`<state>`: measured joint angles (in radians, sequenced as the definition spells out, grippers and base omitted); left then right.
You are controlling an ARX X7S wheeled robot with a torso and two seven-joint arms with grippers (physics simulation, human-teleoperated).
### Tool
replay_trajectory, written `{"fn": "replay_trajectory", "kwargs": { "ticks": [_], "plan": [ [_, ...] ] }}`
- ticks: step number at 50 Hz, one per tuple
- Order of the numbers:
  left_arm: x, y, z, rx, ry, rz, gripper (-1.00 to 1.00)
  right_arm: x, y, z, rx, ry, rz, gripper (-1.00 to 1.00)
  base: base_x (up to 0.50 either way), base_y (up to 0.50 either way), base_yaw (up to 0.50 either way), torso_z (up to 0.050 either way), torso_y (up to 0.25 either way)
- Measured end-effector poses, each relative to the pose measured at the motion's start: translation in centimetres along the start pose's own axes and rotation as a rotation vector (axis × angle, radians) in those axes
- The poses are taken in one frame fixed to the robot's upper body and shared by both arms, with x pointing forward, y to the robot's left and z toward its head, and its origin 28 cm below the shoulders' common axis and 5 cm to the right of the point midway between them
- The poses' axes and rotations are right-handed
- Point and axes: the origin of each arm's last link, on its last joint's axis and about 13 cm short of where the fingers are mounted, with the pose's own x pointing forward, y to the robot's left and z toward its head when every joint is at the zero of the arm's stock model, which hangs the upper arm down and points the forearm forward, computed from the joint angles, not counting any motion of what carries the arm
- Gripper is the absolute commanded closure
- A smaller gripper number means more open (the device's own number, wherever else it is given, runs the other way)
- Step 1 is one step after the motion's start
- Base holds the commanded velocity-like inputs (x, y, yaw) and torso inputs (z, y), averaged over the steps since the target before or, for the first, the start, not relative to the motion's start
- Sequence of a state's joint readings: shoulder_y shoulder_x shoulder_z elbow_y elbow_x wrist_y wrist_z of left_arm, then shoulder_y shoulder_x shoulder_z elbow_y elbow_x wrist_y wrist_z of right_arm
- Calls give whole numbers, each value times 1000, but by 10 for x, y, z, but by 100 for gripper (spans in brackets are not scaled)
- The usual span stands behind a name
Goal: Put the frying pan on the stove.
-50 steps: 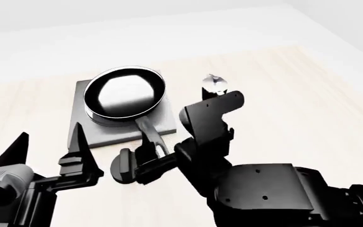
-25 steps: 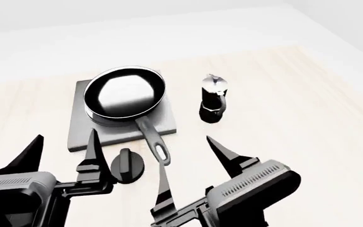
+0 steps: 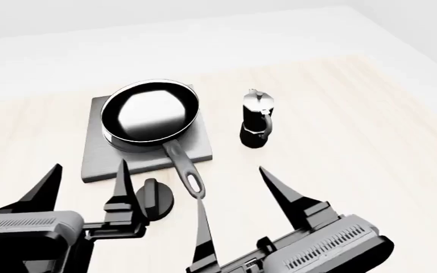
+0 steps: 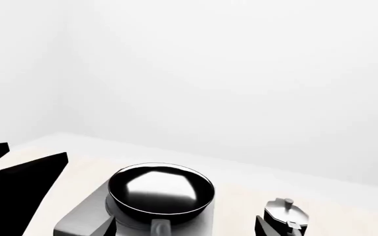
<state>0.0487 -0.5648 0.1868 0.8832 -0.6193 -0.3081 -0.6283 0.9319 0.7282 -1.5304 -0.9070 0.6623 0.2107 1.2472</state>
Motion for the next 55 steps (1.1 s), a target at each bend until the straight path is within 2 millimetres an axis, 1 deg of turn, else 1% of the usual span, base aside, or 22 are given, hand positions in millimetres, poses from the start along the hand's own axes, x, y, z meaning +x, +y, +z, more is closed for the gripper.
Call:
{"fn": "replay_trajectory", "kwargs": {
  "ticks": [6, 11, 15, 22, 26, 29, 33, 38, 47, 55],
  "plan": [
    [1, 0, 0, 2, 1, 2, -100, -2, -4, 3, -13, -8, -25, -100, 0, 0, 0, 0, 0],
    [2, 4, 1, 4, -5, 19, -100, -7, -13, 10, -24, -18, -78, -100, 0, 0, 0, 0, 0],
    [4, 10, 4, 10, -16, 49, -100, -13, -27, 16, -65, -25, -134, -100, 0, 0, 0, 0, 0],
    [8, 26, 11, 24, -46, 125, -100, -25, -63, 30, -215, -50, -239, -100, 0, 0, 0, 0, 0],
    [10, 37, 17, 36, -70, 178, -100, -36, -80, 37, -283, -65, -319, -100, 0, 0, 0, 0, 0],
    [10, 47, 23, 53, -91, 218, -100, -46, -88, 38, -313, -71, -392, -100, 0, 0, 0, 0, 0],
    [9, 60, 31, 75, -119, 275, -100, -57, -94, 38, -330, -75, -483, -100, 0, 0, 0, 0, 0],
    [6, 74, 40, 99, -148, 335, -100, -61, -98, 38, -332, -80, -572, -100, 0, 0, 0, 0, 0],
    [-2, 95, 52, 130, -187, 423, -100, -55, -106, 44, -348, -87, -697, -100, 0, 0, 0, 0, 0],
    [-8, 109, 60, 144, -214, 488, -100, -51, -111, 48, -352, -92, -755, -100, 0, 0, 0, 0, 0]
  ]
}}
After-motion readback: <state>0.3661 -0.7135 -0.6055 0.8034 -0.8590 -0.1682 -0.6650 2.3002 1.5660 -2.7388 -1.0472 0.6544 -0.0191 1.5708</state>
